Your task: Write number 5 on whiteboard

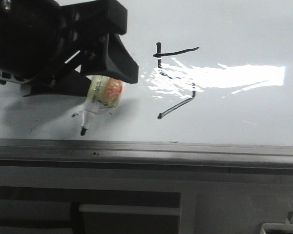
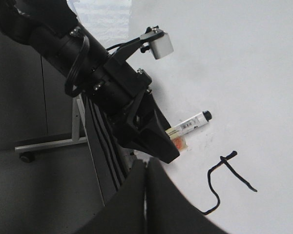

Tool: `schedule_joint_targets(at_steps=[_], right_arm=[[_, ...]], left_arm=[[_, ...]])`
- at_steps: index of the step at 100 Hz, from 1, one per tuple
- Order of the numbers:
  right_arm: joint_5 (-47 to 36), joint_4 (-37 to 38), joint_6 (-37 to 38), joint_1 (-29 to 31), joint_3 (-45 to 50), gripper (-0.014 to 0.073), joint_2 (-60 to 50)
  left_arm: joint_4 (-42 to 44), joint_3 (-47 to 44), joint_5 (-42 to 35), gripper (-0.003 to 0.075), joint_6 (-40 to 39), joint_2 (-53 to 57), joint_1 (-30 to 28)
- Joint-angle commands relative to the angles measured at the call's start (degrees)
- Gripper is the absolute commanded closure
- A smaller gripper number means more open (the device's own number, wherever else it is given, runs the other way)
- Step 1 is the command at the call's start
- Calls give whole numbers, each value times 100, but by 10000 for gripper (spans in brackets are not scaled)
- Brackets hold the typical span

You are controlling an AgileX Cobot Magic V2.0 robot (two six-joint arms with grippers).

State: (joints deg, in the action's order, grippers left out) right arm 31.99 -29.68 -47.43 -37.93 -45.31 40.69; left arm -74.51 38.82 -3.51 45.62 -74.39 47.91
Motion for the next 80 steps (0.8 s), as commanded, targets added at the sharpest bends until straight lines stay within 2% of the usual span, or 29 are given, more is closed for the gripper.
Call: schedule_joint_targets(at_steps=[1, 13, 20, 36, 46, 51, 80], right_arm=[[-504, -125, 23, 44, -145, 655, -73], [-570, -40, 23, 44, -145, 655, -326], [-597, 172, 23, 44, -93, 655, -543], [-776, 542, 156, 234, 367, 643, -1261], [-849, 919, 591, 499, 807, 643, -1864], [-849, 1071, 729, 627, 1041, 643, -2247], [-823, 1198, 793, 864, 1983, 643, -3857]], left_arm=[[330, 229, -653, 187, 55, 256, -40], [968, 270, -613, 207, 55, 838, 94], [1384, 254, -502, 257, 55, 1207, 107], [1807, -74, -482, 496, 55, 2143, 96], [2127, -453, -482, 675, 55, 2738, 96], [2145, -709, -482, 741, 55, 3018, 96], [2170, -1719, -482, 741, 55, 3968, 96]])
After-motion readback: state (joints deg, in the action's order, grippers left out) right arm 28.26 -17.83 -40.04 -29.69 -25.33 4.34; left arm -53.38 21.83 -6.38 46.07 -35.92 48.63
